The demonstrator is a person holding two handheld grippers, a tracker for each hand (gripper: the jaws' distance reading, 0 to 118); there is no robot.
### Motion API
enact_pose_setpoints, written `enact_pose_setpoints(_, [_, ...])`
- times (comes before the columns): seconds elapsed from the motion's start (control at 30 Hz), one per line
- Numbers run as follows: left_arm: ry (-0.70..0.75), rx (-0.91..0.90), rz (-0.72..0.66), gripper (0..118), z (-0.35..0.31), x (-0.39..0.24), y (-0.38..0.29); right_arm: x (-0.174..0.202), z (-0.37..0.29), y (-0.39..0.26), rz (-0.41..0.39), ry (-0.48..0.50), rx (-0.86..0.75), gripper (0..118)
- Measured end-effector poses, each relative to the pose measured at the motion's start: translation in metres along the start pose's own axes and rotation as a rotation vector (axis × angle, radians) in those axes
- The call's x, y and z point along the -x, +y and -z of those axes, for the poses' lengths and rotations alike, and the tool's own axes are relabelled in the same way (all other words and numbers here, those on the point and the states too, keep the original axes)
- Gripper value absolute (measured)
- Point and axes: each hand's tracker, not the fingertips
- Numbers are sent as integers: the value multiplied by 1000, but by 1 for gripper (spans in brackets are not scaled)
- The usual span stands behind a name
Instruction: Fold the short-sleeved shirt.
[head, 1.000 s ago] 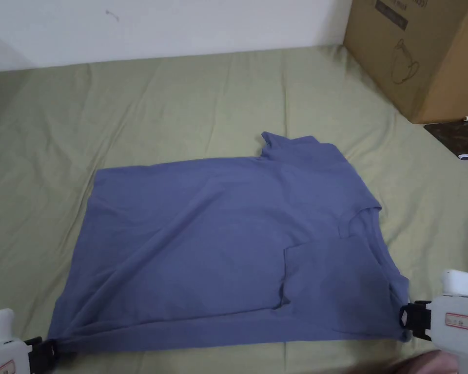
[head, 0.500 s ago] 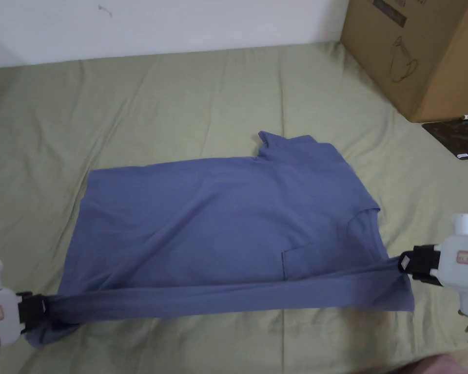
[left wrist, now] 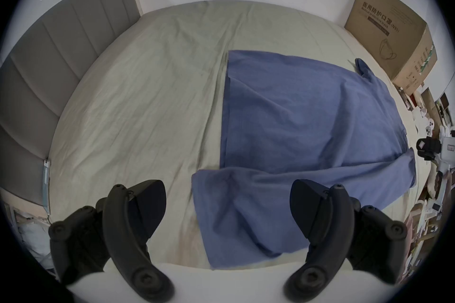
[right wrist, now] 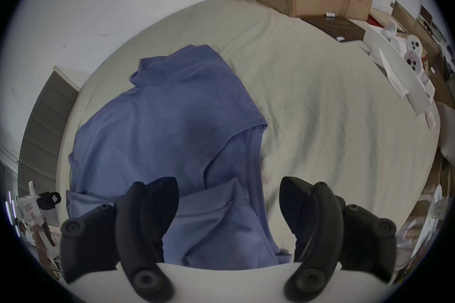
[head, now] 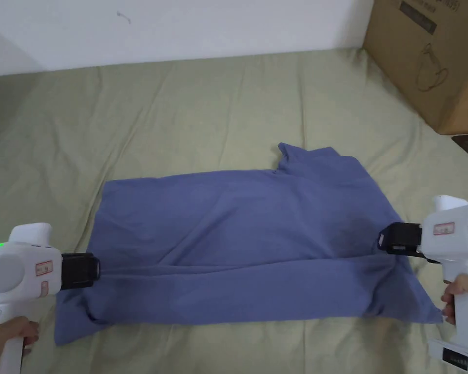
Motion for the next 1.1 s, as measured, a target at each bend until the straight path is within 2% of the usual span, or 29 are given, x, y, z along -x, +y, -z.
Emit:
enact_pose_setpoints(0.03, [-14,-10,-10,84,-7,2,-5,2,-8,-4,-7,-9,1,77])
enact_pose_setpoints(0.07, [-62,-22,-42,56,-17,6,-12,3,-18,-12,-38,11,-18,56])
enact_pose_setpoints(0.1, [-93,-25,-63,33,-25,7,-20,4,-28,-19,-55,19,-36,31])
enact_pose_setpoints(0.13, [-103,-29,-77,21,-31,7,-30,5,-36,-26,-52,13,-39,23])
enact_pose_setpoints(0.17, [-102,-27,-73,21,-35,6,-42,5,-40,-36,-58,19,-33,23])
enact_pose_setpoints(0.2, [-86,-38,-67,0,-38,5,-51,5,-44,-44,-65,36,-20,8])
enact_pose_setpoints(0.23, [-87,-33,-72,0,-39,3,-62,3,-48,-55,-55,96,-6,6])
enact_pose_setpoints(0.27, [-92,-15,-67,0,-40,2,-71,2,-50,-64,-44,114,-3,1])
enact_pose_setpoints(0.37, [-88,-16,-105,1,-29,4,-87,3,-56,-86,-30,91,1,0])
enact_pose_setpoints(0.4, [-83,-17,-124,13,-26,5,-90,2,-56,-90,-25,86,3,0])
enact_pose_setpoints(0.43, [-72,-8,-134,53,-22,5,-93,1,-56,-95,-25,92,7,0])
enact_pose_setpoints(0.47, [-69,-6,-141,88,-11,12,-88,-1,-57,-100,-17,98,8,0])
enact_pose_setpoints(0.5, [-68,-13,-147,107,-5,14,-90,-3,-58,-103,9,103,12,0])
enact_pose_setpoints(0.53, [-59,-18,-149,109,1,14,-92,-5,-57,-104,25,114,24,0])
enact_pose_setpoints(0.6, [-51,5,-155,93,10,17,-87,-8,-58,-110,35,111,29,0])
enact_pose_setpoints(0.67, [-50,31,-163,37,25,19,-91,-12,-58,-113,41,102,34,2])
enact_pose_setpoints(0.7, [-23,42,-178,23,30,18,-92,-13,-60,-116,47,88,28,9])
enact_pose_setpoints(0.73, [14,18,-179,15,23,14,-92,-14,-61,-117,47,83,23,35])
enact_pose_setpoints(0.77, [-37,-6,-201,7,17,16,-90,-14,-63,-117,43,76,20,68])
enact_pose_setpoints(0.8, [-53,-22,-227,7,15,16,-89,-15,-63,-115,42,64,16,99])
enact_pose_setpoints(0.83, [-46,-19,-227,7,15,16,-86,-16,-61,-113,38,46,17,113])
enact_pose_setpoints(0.93, [-24,-21,-159,7,4,6,-81,-23,-50,-101,25,25,-11,112])
enact_pose_setpoints(0.97, [-26,-24,-139,7,2,4,-79,-25,-42,-96,24,-2,7,107])
enact_pose_setpoints(1.0, [-28,-19,-128,7,-3,3,-78,-28,-35,-92,31,-11,29,93])
enact_pose_setpoints(1.03, [-23,-21,-117,7,-5,2,-76,-30,-27,-90,34,-7,26,52])
enact_pose_setpoints(1.07, [-18,-27,-116,7,-7,1,-74,-31,-21,-88,40,-25,18,24])
enact_pose_setpoints(1.1, [-18,-26,-116,7,-8,2,-72,-32,-14,-87,45,-45,31,23])
